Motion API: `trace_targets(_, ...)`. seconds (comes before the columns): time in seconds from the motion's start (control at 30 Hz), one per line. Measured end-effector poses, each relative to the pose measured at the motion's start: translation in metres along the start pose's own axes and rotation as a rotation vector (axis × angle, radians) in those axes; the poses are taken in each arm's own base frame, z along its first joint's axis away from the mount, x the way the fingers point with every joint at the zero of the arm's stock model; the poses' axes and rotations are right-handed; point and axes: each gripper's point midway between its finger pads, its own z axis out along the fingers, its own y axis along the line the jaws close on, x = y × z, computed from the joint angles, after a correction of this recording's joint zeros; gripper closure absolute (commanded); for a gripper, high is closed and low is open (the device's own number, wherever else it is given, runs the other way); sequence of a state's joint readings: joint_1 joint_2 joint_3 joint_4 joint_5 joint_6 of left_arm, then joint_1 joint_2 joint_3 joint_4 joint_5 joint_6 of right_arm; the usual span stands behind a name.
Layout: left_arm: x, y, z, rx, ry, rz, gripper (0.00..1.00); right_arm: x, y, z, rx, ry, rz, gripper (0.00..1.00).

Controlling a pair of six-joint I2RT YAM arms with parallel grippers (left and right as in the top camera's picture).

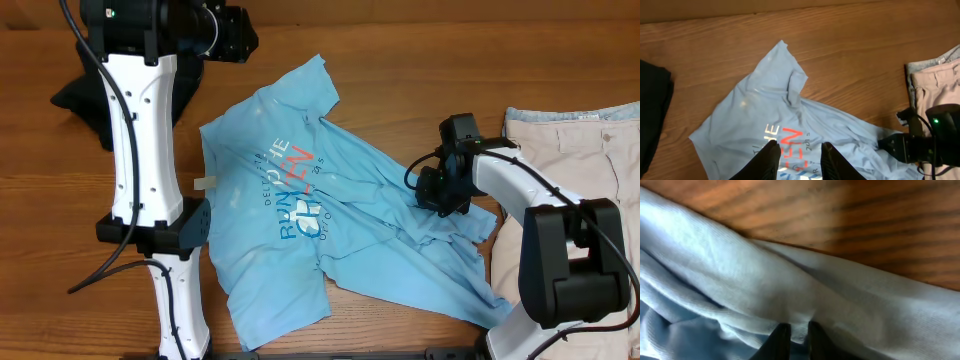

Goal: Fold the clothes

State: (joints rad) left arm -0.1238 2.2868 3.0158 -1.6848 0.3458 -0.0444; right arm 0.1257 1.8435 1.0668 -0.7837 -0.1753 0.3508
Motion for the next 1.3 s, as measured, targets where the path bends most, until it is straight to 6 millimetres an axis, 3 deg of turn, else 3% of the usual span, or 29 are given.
trace_targets(0.07, 0.000, -0.002, 0.000, 0.002, 0.001, 0.003, 0.68, -0.016, 0.004, 0.000, -0.022, -0.062, -0.002, 0.84)
trace_targets(0.2, 0.001, -0.006, 0.002, 0.008, 0.006, 0.010, 0.68, -0.084, 0.011, -0.003, -0.091, -0.303, 0.012, 0.85)
trace_targets(0.27, 0.002, -0.009, 0.003, 0.011, 0.008, 0.014, 0.65, -0.115, -0.001, -0.009, -0.113, -0.403, 0.058, 0.88)
trace_targets(0.37, 0.003, -0.013, 0.004, 0.016, 0.011, 0.028, 0.51, -0.153, -0.032, -0.019, -0.129, -0.516, 0.139, 0.94)
trace_targets(0.43, 0.003, -0.017, 0.005, 0.020, 0.014, 0.040, 0.34, -0.175, -0.050, -0.032, -0.134, -0.571, 0.189, 0.94)
trace_targets(0.47, 0.004, -0.017, 0.005, 0.016, 0.015, 0.046, 0.32, -0.184, -0.055, -0.041, -0.137, -0.596, 0.206, 0.94)
trace_targets(0.57, 0.004, -0.014, 0.006, -0.011, 0.014, 0.049, 0.30, -0.209, -0.059, -0.076, -0.143, -0.641, 0.205, 0.86)
trace_targets(0.63, 0.003, -0.011, 0.006, -0.029, 0.013, 0.050, 0.39, -0.217, -0.050, -0.100, -0.159, -0.637, 0.165, 0.74)
trace_targets(0.8, 0.007, -0.008, 0.010, -0.047, 0.034, 0.061, 0.76, -0.197, -0.016, -0.147, -0.225, -0.542, 0.062, 0.69)
trace_targets(0.9, 0.023, -0.009, 0.031, -0.048, 0.126, 0.078, 0.96, -0.180, 0.004, -0.174, -0.276, -0.509, 0.016, 0.69)
trace_targets(1.07, 0.072, -0.022, 0.100, -0.010, 0.350, 0.156, 0.96, -0.152, 0.016, -0.188, -0.326, -0.440, 0.000, 0.70)
trace_targets(1.17, 0.106, -0.032, 0.148, 0.031, 0.457, 0.199, 0.96, -0.137, 0.014, -0.181, -0.322, -0.372, 0.019, 0.69)
trace_targets(1.3, 0.145, -0.038, 0.195, 0.088, 0.539, 0.199, 0.96, -0.116, 0.009, -0.172, -0.303, -0.277, 0.050, 0.69)
